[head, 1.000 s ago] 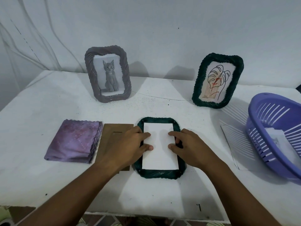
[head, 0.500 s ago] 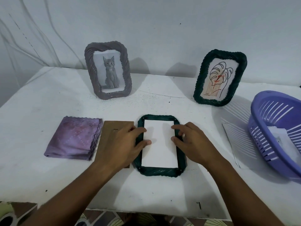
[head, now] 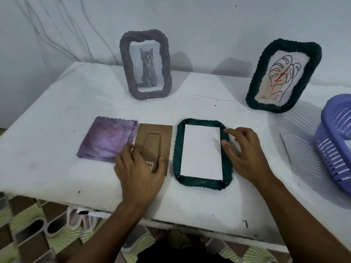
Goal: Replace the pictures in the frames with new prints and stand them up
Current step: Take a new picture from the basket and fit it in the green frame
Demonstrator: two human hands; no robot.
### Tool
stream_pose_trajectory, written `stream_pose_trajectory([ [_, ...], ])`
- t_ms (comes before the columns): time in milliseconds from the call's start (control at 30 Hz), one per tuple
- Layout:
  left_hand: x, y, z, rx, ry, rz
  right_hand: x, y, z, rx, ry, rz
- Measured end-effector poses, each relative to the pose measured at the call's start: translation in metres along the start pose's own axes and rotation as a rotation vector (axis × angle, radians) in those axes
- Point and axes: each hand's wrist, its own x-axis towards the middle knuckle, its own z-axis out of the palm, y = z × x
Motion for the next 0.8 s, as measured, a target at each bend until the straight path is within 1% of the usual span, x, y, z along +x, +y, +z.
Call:
stream_pose_trajectory([
  [100,0.001,0.001,0.001,-0.051,0.031,-0.025,-0.001,0.000,0.001,-0.029,0.006,-0.018],
  [333,0.003,0.005,-0.011,-0.110,0.064,-0.023,-0.004,0.003,0.003,0.014,0.021,-0.009],
  [500,0.008,0.020,-0.026,-0.127,0.108,-0.011,-0.003,0.005,0.002,0.056,0.013,-0.003],
  [567,0.007,0.032,-0.028,-0.157,0.090,-0.017,-0.003,0.005,0.001,0.108,0.007,0.012],
  [667,-0.004,0.063,-0.021,-0.195,0.013,-0.032,-0.002,0.007,0.000,0.179,0.007,0.034],
  [733,-0.016,0.084,-0.011,-0.194,-0.027,-0.036,-0.002,0.008,-0.001,0.199,0.005,0.046],
  [800,-0.025,0.099,-0.001,-0.181,-0.035,-0.015,-0.002,0.008,-0.001,0.192,0.003,0.046],
])
